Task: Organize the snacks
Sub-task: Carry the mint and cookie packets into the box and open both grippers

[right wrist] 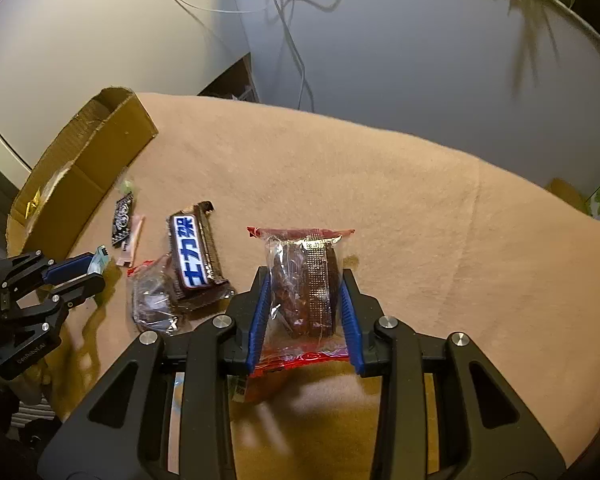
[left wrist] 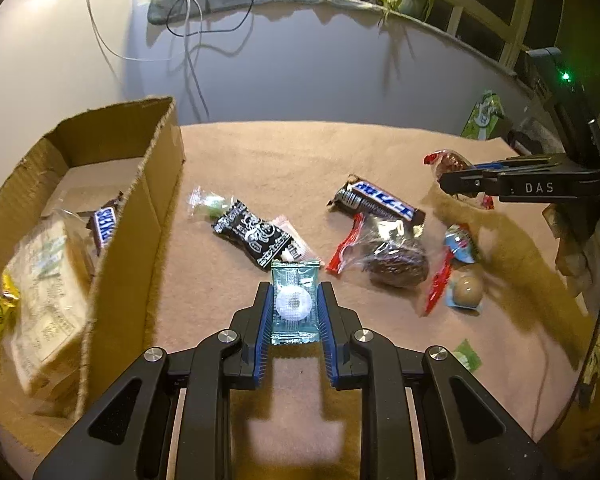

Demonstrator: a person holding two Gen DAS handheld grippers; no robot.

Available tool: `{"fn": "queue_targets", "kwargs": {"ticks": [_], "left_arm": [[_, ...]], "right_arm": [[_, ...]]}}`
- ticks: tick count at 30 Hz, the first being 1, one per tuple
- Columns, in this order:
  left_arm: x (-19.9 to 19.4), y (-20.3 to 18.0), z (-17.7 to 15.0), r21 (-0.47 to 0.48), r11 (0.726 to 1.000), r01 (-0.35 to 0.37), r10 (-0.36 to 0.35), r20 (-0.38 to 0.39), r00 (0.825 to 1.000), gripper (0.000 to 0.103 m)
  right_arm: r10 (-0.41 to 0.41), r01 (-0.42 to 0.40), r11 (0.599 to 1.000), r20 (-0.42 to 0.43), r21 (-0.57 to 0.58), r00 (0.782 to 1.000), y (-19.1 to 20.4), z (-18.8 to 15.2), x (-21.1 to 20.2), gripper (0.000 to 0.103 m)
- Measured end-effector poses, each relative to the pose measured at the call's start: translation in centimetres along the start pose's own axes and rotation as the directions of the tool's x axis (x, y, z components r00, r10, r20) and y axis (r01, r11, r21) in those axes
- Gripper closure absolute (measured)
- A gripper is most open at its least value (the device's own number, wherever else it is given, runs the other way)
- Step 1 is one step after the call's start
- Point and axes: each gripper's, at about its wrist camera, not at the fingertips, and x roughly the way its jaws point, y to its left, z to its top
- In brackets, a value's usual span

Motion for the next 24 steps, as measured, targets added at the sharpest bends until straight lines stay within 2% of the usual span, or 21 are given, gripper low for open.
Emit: {"fn": "queue_targets", "kwargs": {"ticks": [11, 24], "left_arm": [[-3.8, 0.8, 0.1, -0.015, 1.0, 0.015, -0.014, 0.082, 0.997, 0.082], [-7.7, 5.4, -0.2, -0.086, 0.996, -0.018, 0.032, 0.165, 0.986, 0.082]], "right_arm": [[0.003, 0.001, 0.998, 0.059, -0.061, 0.998, 3.6, 1.1, -3.3, 0.069], [0.039, -0.024, 0.988, 0.095, -0.155, 0.995, 10.5, 3.8, -3.9, 0.069]]}}
